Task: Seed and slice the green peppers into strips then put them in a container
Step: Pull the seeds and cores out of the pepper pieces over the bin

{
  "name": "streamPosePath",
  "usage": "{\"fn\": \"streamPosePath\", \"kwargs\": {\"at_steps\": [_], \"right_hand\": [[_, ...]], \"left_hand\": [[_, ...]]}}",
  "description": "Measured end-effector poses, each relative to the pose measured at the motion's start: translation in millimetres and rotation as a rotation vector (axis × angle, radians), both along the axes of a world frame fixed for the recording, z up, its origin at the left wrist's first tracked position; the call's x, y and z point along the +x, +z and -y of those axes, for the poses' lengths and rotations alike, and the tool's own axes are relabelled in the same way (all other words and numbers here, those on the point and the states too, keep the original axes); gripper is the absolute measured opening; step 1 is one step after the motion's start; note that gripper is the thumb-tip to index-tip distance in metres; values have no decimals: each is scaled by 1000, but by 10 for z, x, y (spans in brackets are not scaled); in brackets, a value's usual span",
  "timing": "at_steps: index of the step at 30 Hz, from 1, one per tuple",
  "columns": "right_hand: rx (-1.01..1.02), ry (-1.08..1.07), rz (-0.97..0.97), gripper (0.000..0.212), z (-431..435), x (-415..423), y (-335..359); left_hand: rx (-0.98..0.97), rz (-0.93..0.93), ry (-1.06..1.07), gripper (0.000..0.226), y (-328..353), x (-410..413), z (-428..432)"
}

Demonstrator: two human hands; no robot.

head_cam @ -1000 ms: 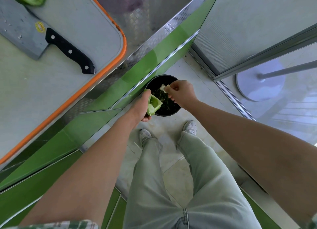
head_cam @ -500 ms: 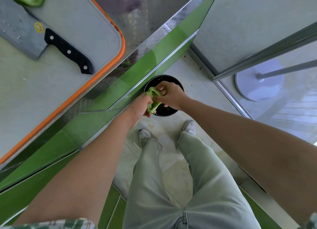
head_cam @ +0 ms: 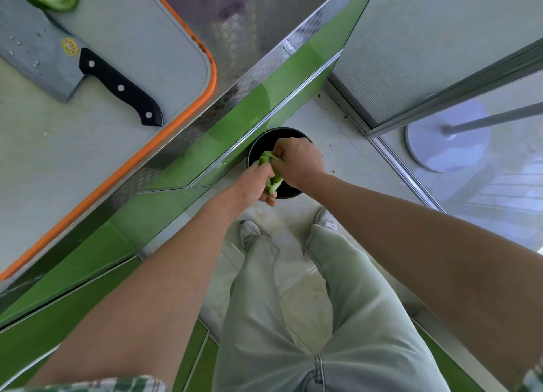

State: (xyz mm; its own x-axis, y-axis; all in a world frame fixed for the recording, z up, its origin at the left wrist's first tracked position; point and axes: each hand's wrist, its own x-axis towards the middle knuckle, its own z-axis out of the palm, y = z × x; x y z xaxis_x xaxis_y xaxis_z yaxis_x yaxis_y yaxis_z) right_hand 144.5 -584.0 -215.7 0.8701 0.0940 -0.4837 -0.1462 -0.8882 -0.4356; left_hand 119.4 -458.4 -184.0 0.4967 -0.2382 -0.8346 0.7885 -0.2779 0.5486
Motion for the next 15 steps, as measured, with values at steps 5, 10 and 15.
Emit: {"fn": "streamPosePath", "kwargs": {"at_steps": [5,10,15], "right_hand": [[-54,153,-32,22,3,-22,9],[-166,373,16,23,19,18,98],[-209,530,50,25,55,-14,136]], "left_hand": [[-35,-48,-7,26,-1,-34,-46],[-46,-59,-2,31,-17,-36,-54],[-14,-48,-33,33,20,-16,-21]]}}
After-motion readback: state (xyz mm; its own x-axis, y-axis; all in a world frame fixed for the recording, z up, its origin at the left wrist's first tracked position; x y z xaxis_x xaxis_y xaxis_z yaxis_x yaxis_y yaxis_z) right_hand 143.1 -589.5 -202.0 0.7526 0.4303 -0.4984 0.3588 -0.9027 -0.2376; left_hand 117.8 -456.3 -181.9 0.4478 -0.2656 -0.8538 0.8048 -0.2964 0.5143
